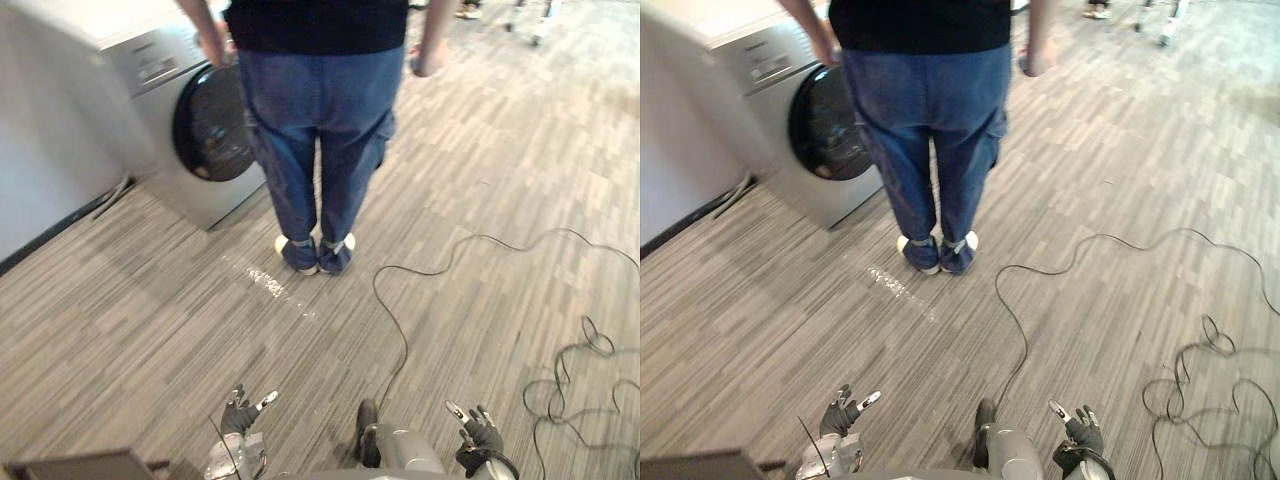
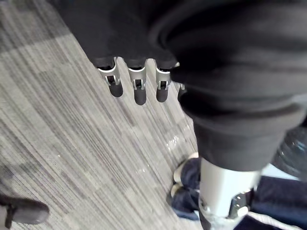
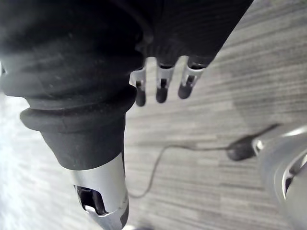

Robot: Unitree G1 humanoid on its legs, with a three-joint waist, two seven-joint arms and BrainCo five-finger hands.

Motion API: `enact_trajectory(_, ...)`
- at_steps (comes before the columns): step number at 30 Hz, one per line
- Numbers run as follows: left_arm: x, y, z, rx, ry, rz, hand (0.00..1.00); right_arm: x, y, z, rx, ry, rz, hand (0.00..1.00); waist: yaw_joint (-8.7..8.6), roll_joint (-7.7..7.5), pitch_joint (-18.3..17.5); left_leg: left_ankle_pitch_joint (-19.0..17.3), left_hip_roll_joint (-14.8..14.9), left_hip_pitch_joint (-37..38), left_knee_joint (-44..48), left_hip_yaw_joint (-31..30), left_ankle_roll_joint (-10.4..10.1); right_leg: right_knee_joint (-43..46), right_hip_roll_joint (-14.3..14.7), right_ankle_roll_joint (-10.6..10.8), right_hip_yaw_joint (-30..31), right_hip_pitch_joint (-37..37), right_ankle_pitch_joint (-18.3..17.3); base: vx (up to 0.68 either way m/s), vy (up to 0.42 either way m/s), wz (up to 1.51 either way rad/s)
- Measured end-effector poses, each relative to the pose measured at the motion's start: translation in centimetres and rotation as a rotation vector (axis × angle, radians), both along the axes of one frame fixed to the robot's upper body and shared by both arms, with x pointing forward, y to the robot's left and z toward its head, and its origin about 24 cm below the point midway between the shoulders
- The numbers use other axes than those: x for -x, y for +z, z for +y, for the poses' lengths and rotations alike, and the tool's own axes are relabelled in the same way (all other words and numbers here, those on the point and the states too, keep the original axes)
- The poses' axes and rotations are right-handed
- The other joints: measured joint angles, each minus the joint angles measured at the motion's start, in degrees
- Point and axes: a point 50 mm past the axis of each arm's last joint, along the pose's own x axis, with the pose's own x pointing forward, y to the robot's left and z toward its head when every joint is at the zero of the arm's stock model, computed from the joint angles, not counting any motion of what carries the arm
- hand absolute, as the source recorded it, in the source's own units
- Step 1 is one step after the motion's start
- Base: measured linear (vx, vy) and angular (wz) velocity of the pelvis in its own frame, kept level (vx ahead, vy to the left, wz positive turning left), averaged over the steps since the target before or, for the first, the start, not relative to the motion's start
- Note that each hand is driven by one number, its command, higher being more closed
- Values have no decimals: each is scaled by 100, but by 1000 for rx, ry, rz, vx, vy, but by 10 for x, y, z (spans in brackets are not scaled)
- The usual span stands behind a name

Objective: Organize washtable

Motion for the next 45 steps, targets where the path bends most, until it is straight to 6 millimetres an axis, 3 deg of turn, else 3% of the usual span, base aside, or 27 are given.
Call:
enact_trajectory(2,-5,1,-5,26,13,-10,0,7,-3,-2,0,-13,33,0,-39,93,15,-33,5,-78,220,169,-41,-425,173,215,446,104,149,34,41,-108)
enact_trajectory(4,-8,1,-7,32,11,-18,0,17,-9,1,-20,-31,74,0,-54,6,21,-88,96,-79,169,165,24,-920,267,285,704,349,367,-7,-26,-77)
enact_trajectory(5,-10,2,-10,37,8,-24,0,20,-9,2,-22,-33,81,0,-52,-43,24,-76,282,-92,54,201,0,-1126,289,397,822,494,471,-8,-74,-51)
enact_trajectory(7,-10,1,-13,46,12,-21,0,25,-10,2,-22,-37,97,0,-38,-20,-15,74,646,-105,-259,258,-243,-1360,363,573,974,672,603,5,-51,-52)
enact_trajectory(8,-9,0,-15,49,12,-16,0,25,-10,2,-20,-37,94,0,-42,-35,-28,100,616,-80,-327,294,-279,-1411,366,676,980,692,636,38,9,-26)
enact_trajectory(9,-9,0,-14,48,6,-17,0,24,-10,3,-23,-40,90,0,-106,94,-111,117,582,-37,-418,308,-298,-1460,391,698,997,710,693,43,40,-9)
enact_trajectory(13,-14,2,-10,39,13,-30,0,20,-10,9,-39,-44,75,0,-44,38,-125,153,607,19,-24,503,-349,-1678,387,686,1230,847,882,48,115,-27)
enact_trajectory(15,-11,1,-9,44,32,-20,0,16,-8,8,-34,-39,61,0,-24,18,-104,167,752,-5,607,605,-337,-1652,350,729,1497,891,881,56,130,-68)
enact_trajectory(16,-6,-1,-8,46,49,-6,0,14,-8,9,-34,-26,58,0,-9,-19,-78,227,915,-59,1216,481,-237,-1667,337,759,1719,976,864,34,122,-88)
enact_trajectory(18,4,-3,0,42,100,13,0,14,-8,9,-34,-23,59,0,4,-67,-48,559,1201,-447,2404,-285,251,-1790,340,772,2062,1158,855,47,119,-84)
enact_trajectory(19,7,-4,1,38,124,21,0,14,-8,9,-32,-20,60,0,70,-173,12,766,1255,-763,3031,-885,290,-1835,288,763,2276,1238,866,78,124,-91)
enact_trajectory(20,9,-4,1,43,142,22,0,13,-8,11,-31,-4,59,0,188,-144,1,502,1277,-1150,3484,-1728,301,-1751,271,803,2565,1232,844,143,211,-121)
enact_trajectory(21,12,-5,3,43,159,25,0,15,-8,11,-30,-5,61,0,303,-174,22,351,1289,-1472,3522,-2571,147,-1711,246,828,2762,1223,836,149,218,-109)
enact_trajectory(22,13,-5,5,41,171,27,0,14,-8,11,-30,-4,58,0,314,-178,23,307,1311,-1605,3433,-2924,73,-1706,229,856,2845,1231,853,156,224,-90)
enact_trajectory(24,17,-4,8,23,186,30,0,15,-9,13,-31,1,60,0,312,-198,39,366,1421,-1805,2308,-3897,-57,-1612,35,1211,3058,1242,876,110,246,-52)
enact_trajectory(26,16,-3,7,28,191,22,0,17,-9,11,-27,0,69,0,309,-175,28,554,1391,-1766,1397,-4185,-291,-1570,-95,1386,3116,1228,834,60,380,-23)
enact_trajectory(27,16,-3,6,34,195,17,0,20,-10,8,-23,-4,80,0,331,-71,9,626,1136,-1565,421,-4399,-608,-1594,-320,1660,3294,1220,840,59,413,-12)
enact_trajectory(29,12,0,18,-5,175,1,0,29,-14,20,-66,-8,95,0,279,-368,-103,819,714,-1444,-26,-4255,-426,-1613,-571,1748,3322,1196,819,131,289,6)
enact_trajectory(30,12,1,21,-21,153,1,0,33,-15,22,-73,-16,107,0,368,-437,-148,852,555,-1350,-166,-4128,-375,-1621,-663,1749,3349,1170,817,160,199,-10)
enact_trajectory(33,15,0,20,-33,98,16,0,27,-14,22,-72,-13,91,0,373,-462,-182,746,325,-1152,-243,-3738,-201,-1638,-846,1837,3669,1111,901,93,221,-58)
enact_trajectory(36,13,0,15,-31,58,14,0,23,-14,24,-76,-7,89,0,398,-387,-201,638,298,-1040,-272,-3393,-154,-1559,-821,1812,3910,966,983,-5,146,-68)
enact_trajectory(39,7,1,13,-22,43,-3,0,17,-13,23,-63,36,84,0,301,-302,-185,604,372,-885,-353,-3148,-132,-1349,-720,1728,3785,804,1042,8,19,-52)
enact_trajectory(45,8,0,8,-1,45,-2,0,25,-14,22,-55,50,108,0,322,-428,-232,605,308,-702,-439,-3154,-129,-1790,-765,1641,3380,1122,1103,-26,-28,-5)
